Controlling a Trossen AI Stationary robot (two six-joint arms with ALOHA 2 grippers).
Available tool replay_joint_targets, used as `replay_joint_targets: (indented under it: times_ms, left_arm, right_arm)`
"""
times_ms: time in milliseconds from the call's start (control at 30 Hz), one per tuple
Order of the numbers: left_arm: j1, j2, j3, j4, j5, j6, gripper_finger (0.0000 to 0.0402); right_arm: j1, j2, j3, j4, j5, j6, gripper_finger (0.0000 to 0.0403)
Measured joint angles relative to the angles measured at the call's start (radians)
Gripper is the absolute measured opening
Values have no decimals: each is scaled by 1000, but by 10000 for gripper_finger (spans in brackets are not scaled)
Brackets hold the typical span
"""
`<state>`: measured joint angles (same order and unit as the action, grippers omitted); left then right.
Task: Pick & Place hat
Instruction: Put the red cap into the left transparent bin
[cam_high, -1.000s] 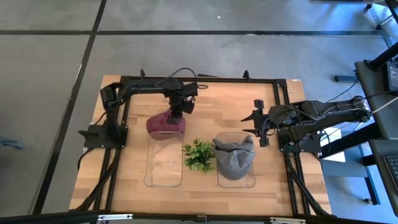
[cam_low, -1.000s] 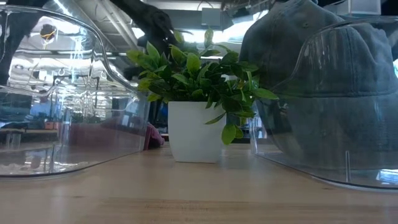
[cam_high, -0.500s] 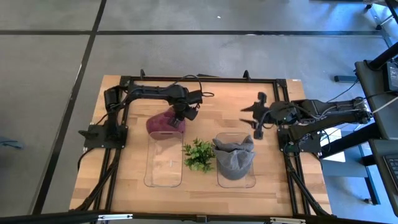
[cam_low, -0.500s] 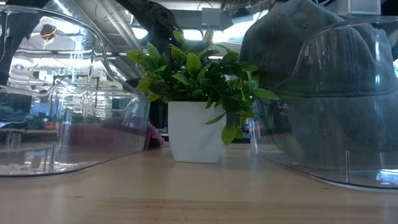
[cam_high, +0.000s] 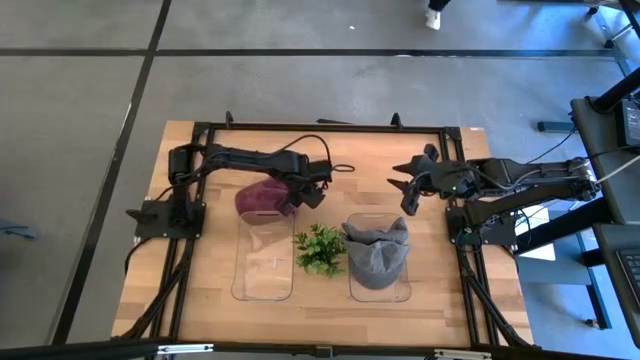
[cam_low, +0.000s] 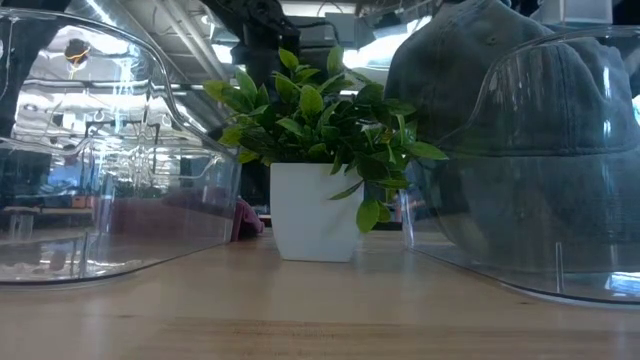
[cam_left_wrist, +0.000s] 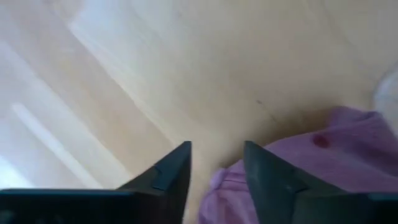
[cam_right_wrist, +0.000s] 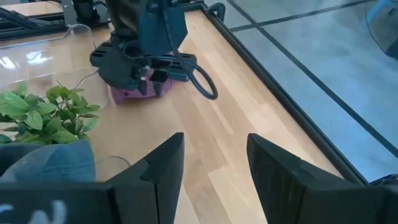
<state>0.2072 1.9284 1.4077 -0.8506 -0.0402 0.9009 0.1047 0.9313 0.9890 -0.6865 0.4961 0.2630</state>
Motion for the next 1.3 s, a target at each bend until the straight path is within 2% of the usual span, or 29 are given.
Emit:
replay_joint_targets:
  times_ms: [100, 200, 367, 533, 667, 833, 1000, 1300]
  left_arm:
    - [8, -2, 0, 17, -10, 3, 182]
    - [18, -2, 0, 13, -39, -76, 215]
    - [46, -1, 0, 10, -123, -143, 236]
    - [75, 1, 0, -3, -97, -143, 234]
    - [82, 1, 0, -57, -81, -51, 227]
    - [80, 1, 0, -78, 39, 14, 217]
    - [81, 1, 0, -61, 6, 42, 207]
    - [83, 9, -8, -61, 67, 117, 185]
  right_arm:
    - [0, 9, 0, 0, -1, 6, 177]
    - [0, 22, 0, 0, -1, 6, 177]
    - [0, 50, 0, 0, -2, 6, 177]
    - [0, 83, 0, 0, -1, -6, 177]
    - [0, 108, 0, 0, 0, -10, 177]
    - [0, 121, 0, 0, 0, -12, 177]
    - [0, 122, 0, 0, 0, -13, 177]
    - [0, 122, 0, 0, 0, -13, 177]
